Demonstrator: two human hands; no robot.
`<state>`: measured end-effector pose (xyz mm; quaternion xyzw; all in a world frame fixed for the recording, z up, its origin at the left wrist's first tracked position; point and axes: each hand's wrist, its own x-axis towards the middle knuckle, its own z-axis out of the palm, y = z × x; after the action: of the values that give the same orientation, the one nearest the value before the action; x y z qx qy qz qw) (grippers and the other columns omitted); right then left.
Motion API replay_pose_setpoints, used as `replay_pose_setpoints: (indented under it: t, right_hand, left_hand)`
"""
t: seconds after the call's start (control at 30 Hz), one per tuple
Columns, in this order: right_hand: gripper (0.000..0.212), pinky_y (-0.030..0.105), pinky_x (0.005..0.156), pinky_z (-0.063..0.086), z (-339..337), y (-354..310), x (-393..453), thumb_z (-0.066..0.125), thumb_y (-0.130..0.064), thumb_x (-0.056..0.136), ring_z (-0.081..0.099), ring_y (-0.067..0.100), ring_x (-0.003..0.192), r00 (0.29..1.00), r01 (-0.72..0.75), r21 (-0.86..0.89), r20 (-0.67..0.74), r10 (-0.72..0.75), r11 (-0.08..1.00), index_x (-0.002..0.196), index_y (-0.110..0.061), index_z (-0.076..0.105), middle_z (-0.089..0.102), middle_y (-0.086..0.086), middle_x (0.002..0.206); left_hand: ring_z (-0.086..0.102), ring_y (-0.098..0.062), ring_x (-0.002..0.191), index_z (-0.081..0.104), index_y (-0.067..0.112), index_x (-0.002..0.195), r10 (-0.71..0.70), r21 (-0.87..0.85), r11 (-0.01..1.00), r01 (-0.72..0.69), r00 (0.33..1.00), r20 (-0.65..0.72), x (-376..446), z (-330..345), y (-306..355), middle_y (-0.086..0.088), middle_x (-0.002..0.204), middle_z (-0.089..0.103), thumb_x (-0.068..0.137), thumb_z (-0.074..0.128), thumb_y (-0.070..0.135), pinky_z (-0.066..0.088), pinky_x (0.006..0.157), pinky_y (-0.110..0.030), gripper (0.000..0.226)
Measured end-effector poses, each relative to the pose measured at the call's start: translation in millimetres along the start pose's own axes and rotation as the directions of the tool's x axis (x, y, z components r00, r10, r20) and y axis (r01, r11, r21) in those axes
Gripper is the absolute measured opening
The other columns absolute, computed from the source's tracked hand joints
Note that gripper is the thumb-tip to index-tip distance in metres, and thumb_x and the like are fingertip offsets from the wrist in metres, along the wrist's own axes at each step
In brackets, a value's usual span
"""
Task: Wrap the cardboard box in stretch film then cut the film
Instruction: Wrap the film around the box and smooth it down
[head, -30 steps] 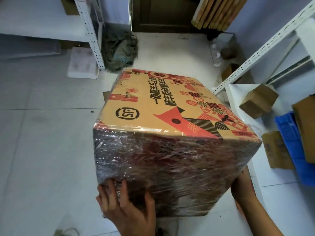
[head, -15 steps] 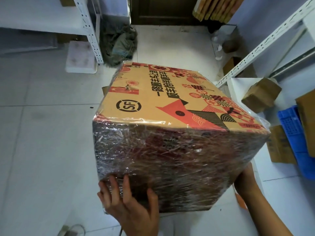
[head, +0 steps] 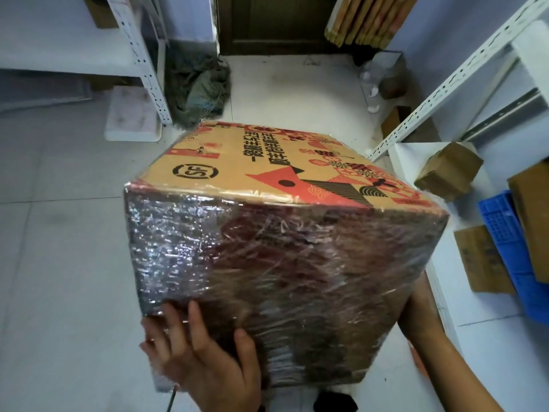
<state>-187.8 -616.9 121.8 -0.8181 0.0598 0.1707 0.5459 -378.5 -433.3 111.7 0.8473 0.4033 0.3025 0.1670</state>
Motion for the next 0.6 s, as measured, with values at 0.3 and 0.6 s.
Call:
replay_pose_setpoints:
  t: [0.3, 0.6]
  right_hand:
    - [0.012, 0.008, 0.058, 0.046, 9, -40, 35, 0.050, -0.025, 0.090, 0.061, -0.008, 0.071, 0.984, 0.081, 0.071, 0.153, -0.091, 0.994, 0.096, -0.020, 0.059, 0.062, -0.015, 0.084]
    - [0.023, -0.004, 0.068, 0.040, -1, -57, 74, 0.042, -0.018, 0.096, 0.048, -0.012, 0.089, 0.919, 0.043, 0.060, 0.389, -0.063, 0.997, 0.119, -0.017, 0.046, 0.056, -0.010, 0.104]
  left_hand:
    - [0.013, -0.043, 0.141, 0.022, 0.005, 0.145, -0.033, 0.165, 0.986, 0.031, 0.999, 0.010, 49, 20, 17, -0.022, 0.151, 0.022, 0.087, 0.033, 0.035, 0.011, 0.112, -0.062, 0.067]
    - [0.014, -0.039, 0.142, 0.025, 0.005, 0.146, -0.076, 0.198, 0.977, 0.083, 0.996, -0.041, 86, 33, 35, -0.020, 0.153, 0.024, 0.083, 0.032, 0.032, 0.007, 0.113, -0.059, 0.069]
